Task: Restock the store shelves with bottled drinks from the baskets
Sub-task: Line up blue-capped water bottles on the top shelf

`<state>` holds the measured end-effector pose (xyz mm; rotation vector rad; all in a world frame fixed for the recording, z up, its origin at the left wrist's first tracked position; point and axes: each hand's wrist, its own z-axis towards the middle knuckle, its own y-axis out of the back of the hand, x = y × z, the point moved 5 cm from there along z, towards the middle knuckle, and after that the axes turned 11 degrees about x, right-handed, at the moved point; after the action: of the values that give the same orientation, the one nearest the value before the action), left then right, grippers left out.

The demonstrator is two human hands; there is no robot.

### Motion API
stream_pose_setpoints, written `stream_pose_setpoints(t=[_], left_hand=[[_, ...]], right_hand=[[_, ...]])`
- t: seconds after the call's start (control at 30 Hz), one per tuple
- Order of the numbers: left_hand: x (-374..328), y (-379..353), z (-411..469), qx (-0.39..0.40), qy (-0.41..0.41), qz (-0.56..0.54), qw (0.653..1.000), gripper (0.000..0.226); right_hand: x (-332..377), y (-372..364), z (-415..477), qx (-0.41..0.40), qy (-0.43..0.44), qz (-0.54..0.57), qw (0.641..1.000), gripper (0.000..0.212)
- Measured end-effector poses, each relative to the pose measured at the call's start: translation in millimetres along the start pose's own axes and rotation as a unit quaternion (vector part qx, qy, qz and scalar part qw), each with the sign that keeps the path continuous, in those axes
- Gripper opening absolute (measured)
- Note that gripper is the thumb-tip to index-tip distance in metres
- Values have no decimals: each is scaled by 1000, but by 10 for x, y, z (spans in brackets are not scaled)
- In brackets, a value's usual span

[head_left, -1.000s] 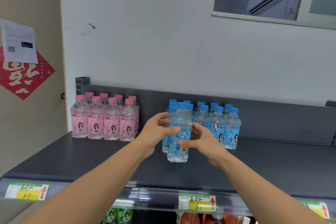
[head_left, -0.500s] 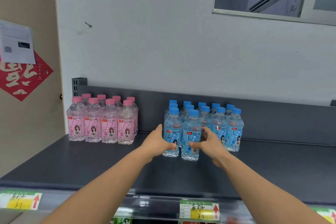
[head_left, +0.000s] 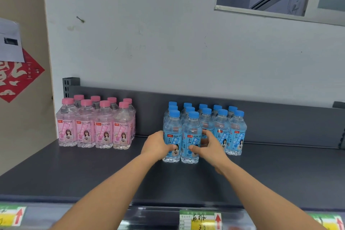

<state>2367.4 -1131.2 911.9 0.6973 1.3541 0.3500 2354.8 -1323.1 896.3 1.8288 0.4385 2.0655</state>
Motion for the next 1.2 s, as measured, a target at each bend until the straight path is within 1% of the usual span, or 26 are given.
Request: stream_pose_setpoints(t=[0.07, 0.37, 0.5, 0.57, 0.67, 0.8, 0.93, 1.03, 1.2], left_hand=[[-2, -8, 16, -6, 3, 7, 1000, 38], [-30, -33, 13, 9, 2, 37, 999, 33], [-44, -44, -94, 21, 23, 108, 994, 32], [-58, -40, -163, 20, 33, 146, 988, 33], [-130, -124, -394, 12, 33, 209, 977, 30], [-241, -165, -713, -34, 10, 266, 963, 18], [-353, -89, -924, -82, -14, 278, 957, 22], [-539, -256, -1419, -102, -40, 266, 958, 33], [-696, -581, -2225, -117, -65, 231, 964, 33]], right_hand=[[1, -11, -7, 1, 1, -28, 1000, 76], [61, -17, -45, -9, -19, -96, 995, 73], [51, 40, -162, 4, -46, -159, 986, 73], [42, 90, -282, 19, -60, -203, 977, 65], [-6, 241, -611, 30, -62, -270, 960, 46], [5, 393, -962, 27, -40, -310, 949, 32], [187, 427, -1207, -5, 11, -318, 948, 28], [161, 519, -1675, -26, 40, -303, 952, 27], [40, 601, -2414, -60, 62, -269, 959, 23]])
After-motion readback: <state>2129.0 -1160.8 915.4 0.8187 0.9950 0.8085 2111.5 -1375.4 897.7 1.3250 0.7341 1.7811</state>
